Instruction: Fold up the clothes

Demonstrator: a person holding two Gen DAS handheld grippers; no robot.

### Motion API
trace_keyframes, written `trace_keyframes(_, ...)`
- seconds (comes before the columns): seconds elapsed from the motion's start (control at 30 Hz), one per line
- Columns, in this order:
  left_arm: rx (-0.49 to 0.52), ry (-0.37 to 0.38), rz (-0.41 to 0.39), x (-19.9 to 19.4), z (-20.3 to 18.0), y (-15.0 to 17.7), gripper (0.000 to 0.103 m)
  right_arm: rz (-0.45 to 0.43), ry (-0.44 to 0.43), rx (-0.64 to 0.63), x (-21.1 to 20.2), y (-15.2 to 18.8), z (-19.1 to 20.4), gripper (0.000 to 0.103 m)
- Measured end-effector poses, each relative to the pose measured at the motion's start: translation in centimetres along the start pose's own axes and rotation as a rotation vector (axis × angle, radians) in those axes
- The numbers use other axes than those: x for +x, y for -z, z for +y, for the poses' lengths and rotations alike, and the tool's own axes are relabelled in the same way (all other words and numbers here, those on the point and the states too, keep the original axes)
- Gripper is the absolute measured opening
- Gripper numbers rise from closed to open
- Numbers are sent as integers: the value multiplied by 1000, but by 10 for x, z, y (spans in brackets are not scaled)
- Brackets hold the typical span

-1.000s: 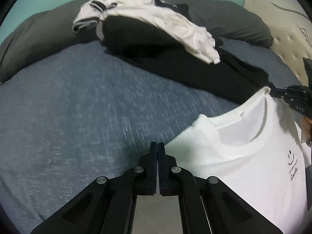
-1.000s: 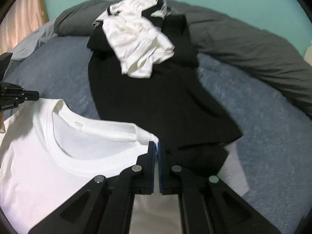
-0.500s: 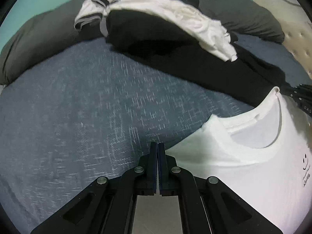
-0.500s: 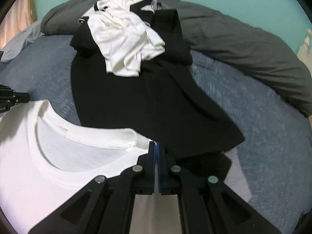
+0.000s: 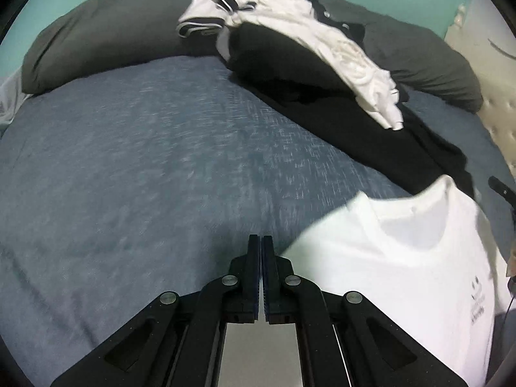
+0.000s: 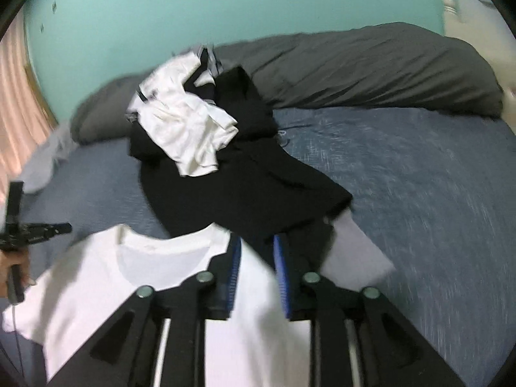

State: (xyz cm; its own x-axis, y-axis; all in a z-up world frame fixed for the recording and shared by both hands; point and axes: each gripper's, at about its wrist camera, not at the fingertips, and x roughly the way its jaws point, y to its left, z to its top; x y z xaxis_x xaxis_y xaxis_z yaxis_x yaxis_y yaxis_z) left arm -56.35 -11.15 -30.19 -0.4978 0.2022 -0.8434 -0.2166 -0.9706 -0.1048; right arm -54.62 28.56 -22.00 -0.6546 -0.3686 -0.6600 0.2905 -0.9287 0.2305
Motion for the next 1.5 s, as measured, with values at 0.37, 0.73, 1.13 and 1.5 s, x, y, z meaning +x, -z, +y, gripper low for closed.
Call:
trace_keyframes(0.37, -75, 105, 77, -88, 9, 127, 2, 123, -99, 136, -107, 135, 12, 28)
trace_keyframes(0.73, -217, 118, 117, -103, 10, 215, 2, 97, -161, 299, -161, 236, 22, 28)
trace_keyframes(1.13, -397, -36, 59, -164, 94, 275, 22, 59, -220, 294, -165, 251, 41, 31)
trace_keyframes(1.5, -650, -207, -15, -237, 230, 329, 45, 54, -276, 265, -149, 249, 65, 31)
